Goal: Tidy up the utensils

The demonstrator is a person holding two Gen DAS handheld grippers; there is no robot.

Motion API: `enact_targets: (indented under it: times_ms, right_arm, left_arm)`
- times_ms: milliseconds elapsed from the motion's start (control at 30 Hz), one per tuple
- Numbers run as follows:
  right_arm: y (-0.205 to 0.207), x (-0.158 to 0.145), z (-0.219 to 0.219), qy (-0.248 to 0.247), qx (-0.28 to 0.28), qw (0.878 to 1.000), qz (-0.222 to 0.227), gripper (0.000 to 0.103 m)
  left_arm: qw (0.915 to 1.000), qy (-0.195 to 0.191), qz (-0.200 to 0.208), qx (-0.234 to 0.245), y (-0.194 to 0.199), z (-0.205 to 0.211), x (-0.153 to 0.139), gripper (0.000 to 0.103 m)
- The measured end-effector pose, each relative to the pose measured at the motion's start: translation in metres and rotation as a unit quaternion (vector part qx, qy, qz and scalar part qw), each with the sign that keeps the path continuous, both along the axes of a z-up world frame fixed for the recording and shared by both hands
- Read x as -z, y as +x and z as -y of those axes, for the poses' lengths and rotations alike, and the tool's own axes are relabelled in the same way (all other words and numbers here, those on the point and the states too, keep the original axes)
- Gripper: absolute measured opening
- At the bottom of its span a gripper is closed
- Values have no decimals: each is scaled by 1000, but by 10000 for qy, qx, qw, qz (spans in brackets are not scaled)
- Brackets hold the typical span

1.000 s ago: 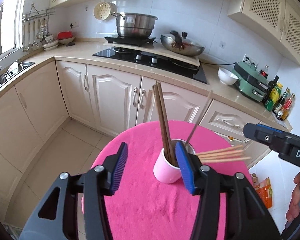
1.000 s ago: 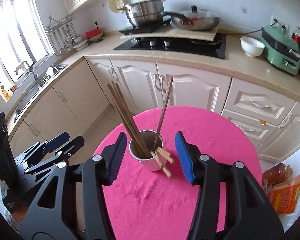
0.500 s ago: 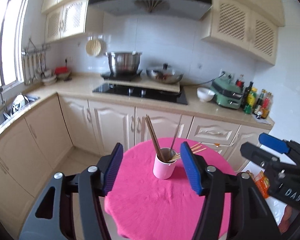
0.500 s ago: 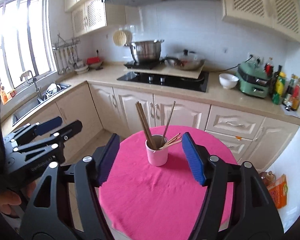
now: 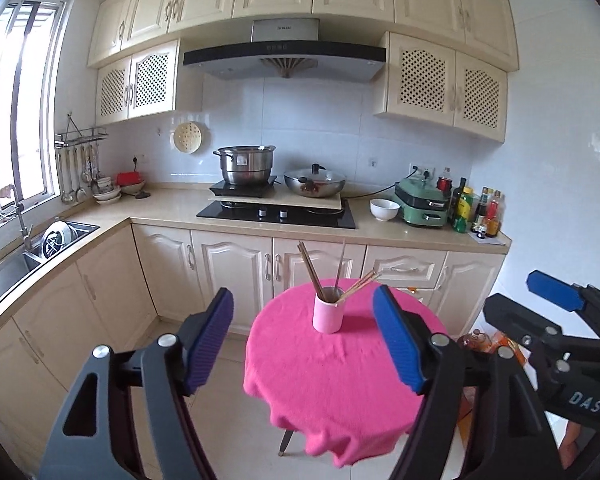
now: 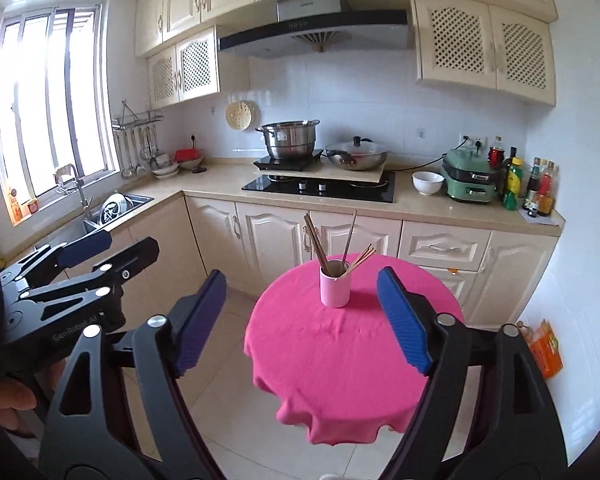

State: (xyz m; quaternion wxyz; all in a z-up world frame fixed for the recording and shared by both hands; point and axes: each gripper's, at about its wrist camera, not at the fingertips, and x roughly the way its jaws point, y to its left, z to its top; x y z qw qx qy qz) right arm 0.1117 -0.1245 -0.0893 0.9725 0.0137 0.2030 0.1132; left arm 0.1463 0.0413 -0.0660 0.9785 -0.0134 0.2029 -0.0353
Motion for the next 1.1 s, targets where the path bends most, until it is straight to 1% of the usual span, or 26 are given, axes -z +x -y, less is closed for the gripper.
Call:
enact_targets:
  times_ms: [67, 167, 267, 400, 467, 633, 700, 833, 933, 1100]
  right_arm:
    - [-20, -6, -4, -64, 57, 9999, 97, 81]
    - [-40, -11, -8, -112, 85, 9998, 129, 81]
    - [-56, -16, -7, -93, 148, 9997, 169, 82]
    - [-74, -19, -4, -109, 222, 9994, 257, 84]
    - [-78, -20, -1, -103, 234, 9993, 261, 84]
    - [-89, -21, 7, -114, 282, 9992, 270, 85]
    - [-94, -20, 10, -88, 321, 9991, 280, 85]
    - [-96, -18, 13, -78, 344, 9991, 229, 85]
    - [-99, -18, 14, -59, 359, 9991, 231, 85]
    - [-100, -19, 14, -52, 364, 9990, 234, 85]
  left_arm:
    - [10000, -46, 39, 29, -13, -4, -5, 71]
    - [9999, -86, 109, 96, -35, -6, -14, 72]
    - [9997, -62, 185, 128, -48, -6, -19, 74]
    - [9996, 34, 243, 145, -60, -3, -24, 74]
    - [9996, 68, 254, 124, -66, -1, -26, 74]
    - [9995, 3, 252, 174, -71, 9, -27, 74]
    - [9993, 34, 308, 190, -77, 13, -28, 74]
    - [9990, 31, 370, 249, -81, 17, -29, 75]
    - [9988, 104, 402, 256, -84, 20, -30, 75]
    - [9984, 125, 456, 315, -89, 19, -31, 75]
